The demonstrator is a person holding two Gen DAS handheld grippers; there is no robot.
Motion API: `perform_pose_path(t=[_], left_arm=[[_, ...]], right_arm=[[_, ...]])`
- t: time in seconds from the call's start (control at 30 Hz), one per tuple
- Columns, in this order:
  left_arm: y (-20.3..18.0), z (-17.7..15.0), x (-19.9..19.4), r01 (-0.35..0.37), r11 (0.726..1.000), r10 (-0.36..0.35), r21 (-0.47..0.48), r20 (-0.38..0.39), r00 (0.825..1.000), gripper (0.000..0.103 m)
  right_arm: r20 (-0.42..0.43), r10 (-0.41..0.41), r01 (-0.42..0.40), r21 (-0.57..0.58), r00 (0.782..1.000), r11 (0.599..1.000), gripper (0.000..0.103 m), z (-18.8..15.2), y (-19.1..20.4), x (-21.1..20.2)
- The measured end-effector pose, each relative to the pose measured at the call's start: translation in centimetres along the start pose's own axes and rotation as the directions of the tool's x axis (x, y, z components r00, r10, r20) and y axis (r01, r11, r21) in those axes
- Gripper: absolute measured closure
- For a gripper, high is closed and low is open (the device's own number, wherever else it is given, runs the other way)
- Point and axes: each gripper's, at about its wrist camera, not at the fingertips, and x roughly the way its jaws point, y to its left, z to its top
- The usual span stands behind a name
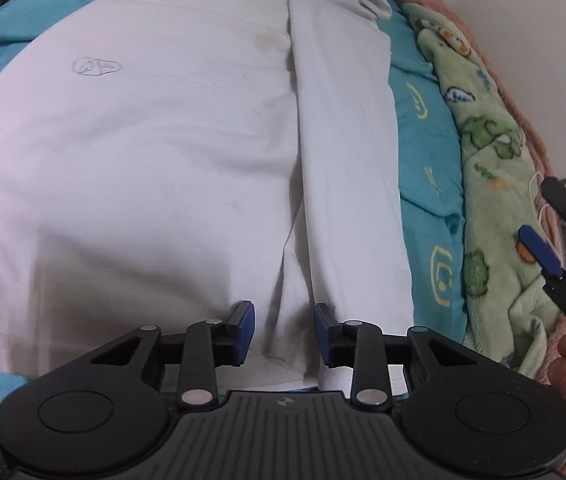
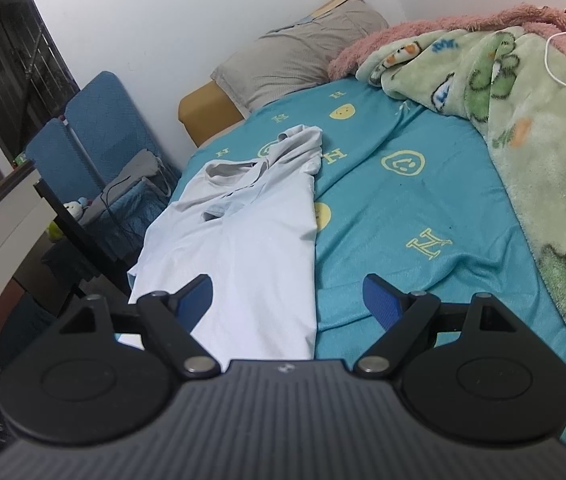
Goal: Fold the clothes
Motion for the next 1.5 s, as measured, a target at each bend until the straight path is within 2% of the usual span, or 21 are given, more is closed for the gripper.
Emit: perform_pose_path(t=[0.03,0.07,0.1,0.2,0.27,0.4,0.43,0.5,0.57,0.63,0.77,0.83,0.97,1.07,1.17,1.23,1.33,1.4,1.5], left_arm=[[-0.1,0.0,0.0,0.001,1.000,-0.001,0.011,-0.006,1.000,0.073],[-0.2,-0.2,-0.2,0.001,1.000,-0.001,0.023,-0.016,1.000,0.101],[-0.4,-0.5,-0.6,-0.006,0.999,0.006,0.034,-0.021,1.000,0.099],[-1.8,-2.1,-2.2,-0.132,0.984,0.130,0.119,0.022,0.991,0.100],[-2.6,-3.1,-2.2,-0.179,0.973,0.179,0.144,0.016,0.984,0.100],[-4.2,-4.3,-3.3,-0.238,0.941,0.220,0.241,0.099,0.970,0.099],[-4.5,-4.4,-3.7,-0.235,0.938,0.212,0.254,0.114,0.971,0.097],[-4.9,-4.4,-4.5,-0.227,0.936,0.196,0.269,0.138,0.971,0.083],[-5.6,-4.0,-5.3,-0.218,0.936,0.173,0.278,0.178,0.969,0.061],[-6.4,-3.1,-6.2,-0.240,0.926,0.174,0.290,0.236,0.956,0.051],[-7.9,0.2,-7.9,-0.294,0.908,0.176,0.299,0.365,0.914,0.029],[-8.5,2.1,-8.5,-0.311,0.899,0.167,0.307,0.416,0.894,0.022],[-7.7,4.5,-8.5,-0.329,0.893,0.149,0.306,0.490,0.859,0.018],[-5.2,5.2,-7.5,-0.334,0.901,0.167,0.276,0.490,0.856,0.018],[-1.9,6.2,-6.1,-0.349,0.914,0.228,0.207,0.450,0.863,0.020],[0.2,7.1,-5.9,-0.376,0.914,0.275,0.150,0.451,0.849,0.020],[3.1,8.6,-6.3,-0.392,0.919,0.326,0.049,0.465,0.823,0.020],[5.3,9.6,-6.6,-0.381,0.924,0.349,-0.028,0.466,0.813,0.020],[8.5,11.0,-6.4,-0.381,0.915,0.399,-0.134,0.443,0.803,0.021]], right_arm=[[0.000,0.003,-0.003,-0.001,1.000,1.000,0.019,0.0,0.1,0.0],[0.000,0.006,-0.006,-0.002,1.000,1.000,0.019,0.0,0.1,0.0],[0.000,0.008,-0.008,-0.005,1.000,1.000,0.019,-0.1,0.2,0.0],[0.008,0.014,-0.014,-0.026,1.000,1.000,0.019,-0.1,0.6,-0.2],[0.013,0.019,-0.018,-0.039,1.000,0.999,0.019,-0.2,0.8,-0.3],[0.009,0.029,-0.028,-0.048,1.000,0.998,0.019,-0.1,1.1,-0.3],[0.007,0.025,-0.025,-0.055,1.000,0.998,0.019,-0.2,1.2,-0.2],[0.008,0.019,-0.018,-0.072,1.000,0.997,0.019,-0.3,1.4,-0.3],[0.017,0.018,-0.017,-0.079,1.000,0.997,0.019,-0.3,1.6,-0.6],[0.033,0.025,-0.022,-0.082,0.999,0.996,0.019,-0.1,1.7,-0.9],[0.057,0.042,-0.037,-0.088,0.998,0.995,0.021,0.2,2.0,-1.4],[0.051,0.049,-0.044,-0.088,0.998,0.995,0.027,0.6,2.1,-1.0],[0.019,0.047,-0.044,-0.134,0.999,0.990,0.028,1.9,3.4,1.1],[-0.028,0.050,-0.055,-0.230,0.998,0.972,0.028,3.3,6.2,4.2],[-0.125,0.079,-0.117,-0.339,0.989,0.934,0.028,4.7,10.6,9.7],[-0.202,0.086,-0.167,-0.431,0.976,0.887,0.028,5.2,14.5,14.1],[-0.286,0.069,-0.228,-0.573,0.956,0.787,0.030,5.1,20.9,20.8],[-0.327,0.058,-0.267,-0.644,0.943,0.717,0.031,4.4,25.0,24.7],[-0.374,0.049,-0.326,-0.727,0.926,0.604,0.032,2.6,30.6,29.9]])
